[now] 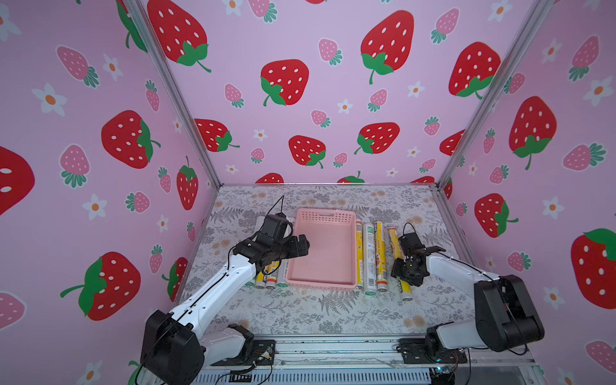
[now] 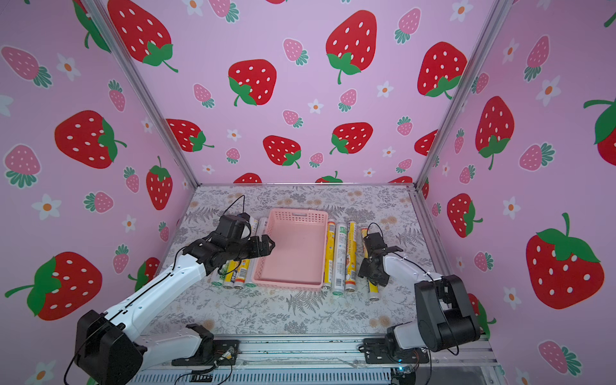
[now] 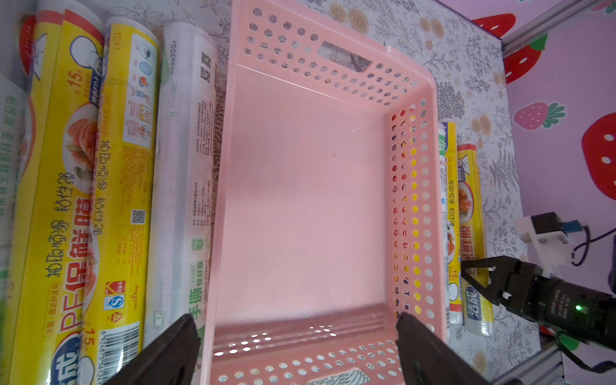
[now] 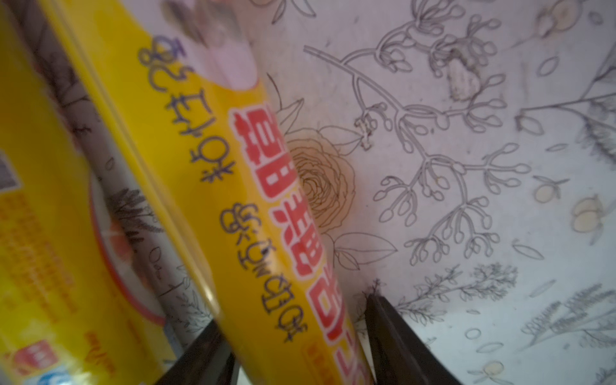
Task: Put the plastic wrap into the basket
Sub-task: Pick up the plastic wrap from the center of the board.
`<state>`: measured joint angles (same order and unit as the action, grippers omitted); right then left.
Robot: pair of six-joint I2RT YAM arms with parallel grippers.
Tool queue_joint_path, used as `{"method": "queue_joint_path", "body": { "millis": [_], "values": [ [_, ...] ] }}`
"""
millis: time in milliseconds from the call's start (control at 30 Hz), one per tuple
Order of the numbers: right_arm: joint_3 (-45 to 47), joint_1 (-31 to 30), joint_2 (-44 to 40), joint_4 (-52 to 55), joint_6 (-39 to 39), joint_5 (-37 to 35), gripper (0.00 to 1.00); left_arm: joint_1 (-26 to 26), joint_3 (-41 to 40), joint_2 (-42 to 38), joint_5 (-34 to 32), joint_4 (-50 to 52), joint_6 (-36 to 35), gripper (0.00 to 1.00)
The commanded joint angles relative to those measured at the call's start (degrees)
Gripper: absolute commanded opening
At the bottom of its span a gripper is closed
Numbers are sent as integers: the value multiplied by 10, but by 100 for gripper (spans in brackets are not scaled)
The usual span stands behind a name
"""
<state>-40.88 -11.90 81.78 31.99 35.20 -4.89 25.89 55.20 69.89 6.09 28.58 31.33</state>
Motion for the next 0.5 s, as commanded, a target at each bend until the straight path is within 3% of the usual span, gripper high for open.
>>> {"method": "queue_joint_path", "body": {
  "millis": [0, 133, 267, 467],
  "values": [
    [-7, -1, 3, 1, 6, -13, 58, 7, 23, -11, -20, 9, -5, 97],
    [-1, -1, -14, -4, 4, -19, 53, 13, 18, -21, -34, 2, -1, 97],
    [6, -1, -62, -4, -1, -35, 42, 22, 24, -31, -60, 11, -3, 97],
    [-6, -1, -134, 24, -14, -43, 38, 33, 30, -40, -60, -5, 4, 97]
  ]
}}
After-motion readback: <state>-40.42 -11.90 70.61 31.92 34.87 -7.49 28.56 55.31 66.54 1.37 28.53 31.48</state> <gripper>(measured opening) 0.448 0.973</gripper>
